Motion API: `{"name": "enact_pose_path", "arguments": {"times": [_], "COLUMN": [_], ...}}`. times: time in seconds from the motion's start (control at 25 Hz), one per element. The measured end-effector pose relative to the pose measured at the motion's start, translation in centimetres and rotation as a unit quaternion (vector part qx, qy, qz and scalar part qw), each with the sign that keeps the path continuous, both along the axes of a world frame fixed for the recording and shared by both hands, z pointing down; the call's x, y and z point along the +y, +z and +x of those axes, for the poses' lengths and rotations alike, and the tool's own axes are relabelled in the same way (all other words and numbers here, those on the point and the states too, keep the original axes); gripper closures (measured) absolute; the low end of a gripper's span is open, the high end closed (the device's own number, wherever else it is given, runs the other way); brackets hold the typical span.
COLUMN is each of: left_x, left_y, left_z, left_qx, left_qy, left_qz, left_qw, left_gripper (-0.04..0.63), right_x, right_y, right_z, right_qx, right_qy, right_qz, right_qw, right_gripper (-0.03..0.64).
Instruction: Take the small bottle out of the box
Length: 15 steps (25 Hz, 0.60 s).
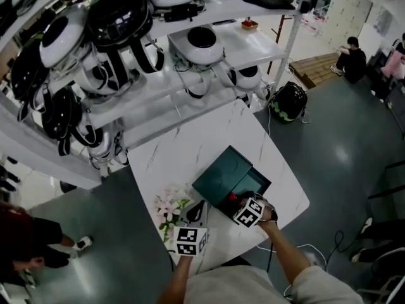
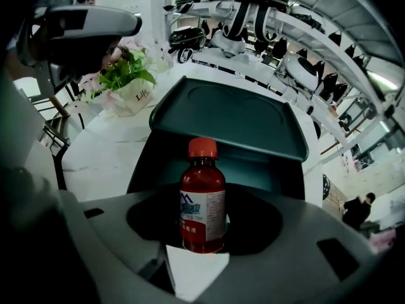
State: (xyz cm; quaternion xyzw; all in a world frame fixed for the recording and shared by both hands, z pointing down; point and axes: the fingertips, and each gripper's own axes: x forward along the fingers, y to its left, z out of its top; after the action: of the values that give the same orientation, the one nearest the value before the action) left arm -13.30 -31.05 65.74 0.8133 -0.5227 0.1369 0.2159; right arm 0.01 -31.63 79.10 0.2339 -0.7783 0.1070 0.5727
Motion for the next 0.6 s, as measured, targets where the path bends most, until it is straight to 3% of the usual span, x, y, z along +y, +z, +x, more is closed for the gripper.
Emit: {"name": "enact_pose_path", "arguments": {"times": [0.32,0.6], "left_x": [0.3,0.5], "left_y": [-0.9,-2.8], "left_z": [0.2,-0.2], "left_qx": [-0.003,-0.003], "left_qy": [0.0,-0.009], "left_qz": [0.007,0.022], "left_qw": [1.0,0.9997], "left_gripper": [0.577,0.577], "right_x": [-0.6,-1.2], "right_y": [-3.6,-8.0], "right_z": [1.5,2.0], "right_qx": [-0.096,-0.211], "right_qy": [0.101,0.207], "right_qz": [0.036,0.078], "right_qw": [0.99,0.952], "right_gripper": [0.382,0.382]}}
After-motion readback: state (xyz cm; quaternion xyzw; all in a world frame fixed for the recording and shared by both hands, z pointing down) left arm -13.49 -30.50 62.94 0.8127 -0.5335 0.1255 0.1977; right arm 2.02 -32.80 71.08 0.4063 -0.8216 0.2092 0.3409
